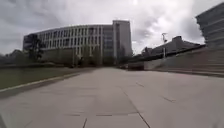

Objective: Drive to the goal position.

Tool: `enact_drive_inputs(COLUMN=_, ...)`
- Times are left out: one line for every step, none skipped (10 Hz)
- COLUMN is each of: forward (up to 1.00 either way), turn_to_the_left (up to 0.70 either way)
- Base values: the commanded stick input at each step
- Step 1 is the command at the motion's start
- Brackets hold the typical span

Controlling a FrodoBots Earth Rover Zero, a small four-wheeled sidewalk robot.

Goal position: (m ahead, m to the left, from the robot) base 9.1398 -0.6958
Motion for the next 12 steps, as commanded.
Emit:
enact_drive_inputs(forward=1.0, turn_to_the_left=0.0)
enact_drive_inputs(forward=1.0, turn_to_the_left=0.0)
enact_drive_inputs(forward=1.0, turn_to_the_left=0.0)
enact_drive_inputs(forward=1.0, turn_to_the_left=0.0)
enact_drive_inputs(forward=1.0, turn_to_the_left=0.0)
enact_drive_inputs(forward=1.0, turn_to_the_left=0.0)
enact_drive_inputs(forward=1.0, turn_to_the_left=0.0)
enact_drive_inputs(forward=1.0, turn_to_the_left=0.0)
enact_drive_inputs(forward=1.0, turn_to_the_left=0.0)
enact_drive_inputs(forward=1.0, turn_to_the_left=0.0)
enact_drive_inputs(forward=1.0, turn_to_the_left=0.05)
enact_drive_inputs(forward=1.0, turn_to_the_left=0.13)
